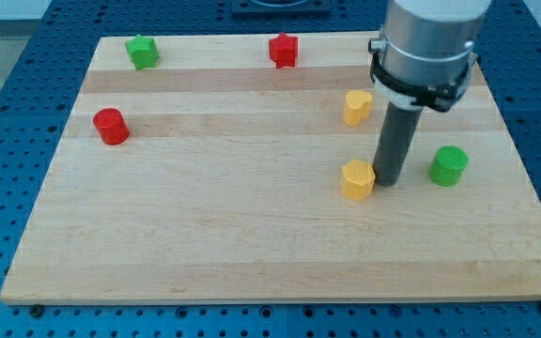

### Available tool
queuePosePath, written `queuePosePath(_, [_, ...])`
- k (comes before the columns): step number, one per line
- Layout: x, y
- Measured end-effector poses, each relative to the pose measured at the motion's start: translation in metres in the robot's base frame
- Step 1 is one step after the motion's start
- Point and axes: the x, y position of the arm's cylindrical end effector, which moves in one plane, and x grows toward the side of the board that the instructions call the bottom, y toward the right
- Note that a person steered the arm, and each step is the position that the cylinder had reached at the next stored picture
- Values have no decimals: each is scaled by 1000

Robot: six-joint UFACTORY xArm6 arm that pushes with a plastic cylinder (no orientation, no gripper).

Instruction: Move green circle to top right side of the board

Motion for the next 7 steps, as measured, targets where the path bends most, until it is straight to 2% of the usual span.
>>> queuePosePath(1, [14, 10])
queuePosePath(4, [12, 76])
queuePosePath(7, [-23, 76])
